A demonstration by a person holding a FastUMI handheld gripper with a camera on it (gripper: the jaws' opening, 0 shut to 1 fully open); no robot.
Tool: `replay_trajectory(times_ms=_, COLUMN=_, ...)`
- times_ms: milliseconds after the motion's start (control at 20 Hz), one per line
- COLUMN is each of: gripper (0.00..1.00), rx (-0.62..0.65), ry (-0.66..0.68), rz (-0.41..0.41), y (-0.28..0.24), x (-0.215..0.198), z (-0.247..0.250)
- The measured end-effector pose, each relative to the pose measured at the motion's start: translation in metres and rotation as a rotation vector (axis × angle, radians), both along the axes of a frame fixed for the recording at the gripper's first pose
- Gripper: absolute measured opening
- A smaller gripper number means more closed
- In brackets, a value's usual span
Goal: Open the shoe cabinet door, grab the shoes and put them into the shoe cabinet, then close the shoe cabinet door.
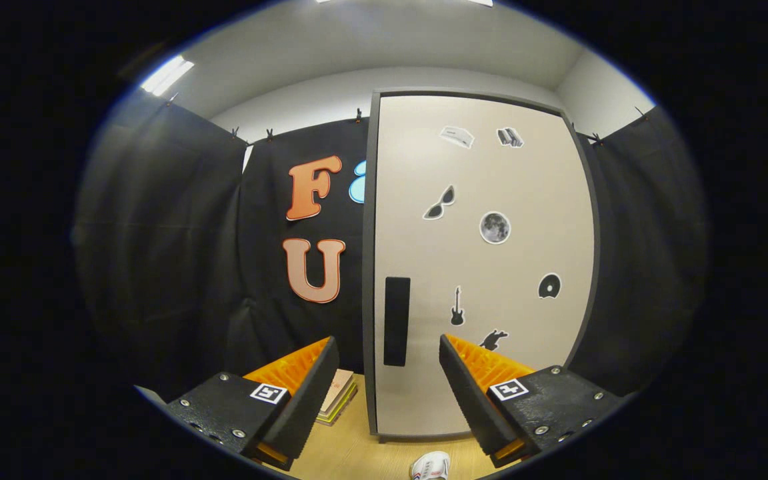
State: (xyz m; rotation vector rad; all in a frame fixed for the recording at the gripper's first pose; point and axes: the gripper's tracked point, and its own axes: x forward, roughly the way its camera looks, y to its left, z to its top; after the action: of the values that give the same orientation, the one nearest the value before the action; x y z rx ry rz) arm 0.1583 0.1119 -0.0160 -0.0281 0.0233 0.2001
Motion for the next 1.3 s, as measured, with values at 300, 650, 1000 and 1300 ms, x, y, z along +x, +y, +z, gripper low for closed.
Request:
replay_trajectory(times_ms=300, gripper=0.95, rx=-0.004, ry=-0.002, rz=0.001, y=0.019, x=0.054, z=-0.006)
replay_trajectory(times_ms=650, gripper=0.95, rx=-0.003, ry=0.014, rz=-0.024, y=0.024, x=0.092, z=-0.02)
replay_trajectory(times_ms=1000, gripper=0.67, rx=0.013, ry=0.047, rz=-0.068, y=0.016, x=0.11, z=-0.033)
replay_trajectory(times_ms=1300, gripper=0.36, rx=0.028, ry=0.061, rz=-0.059, y=0.012, x=0.108, z=-0.035)
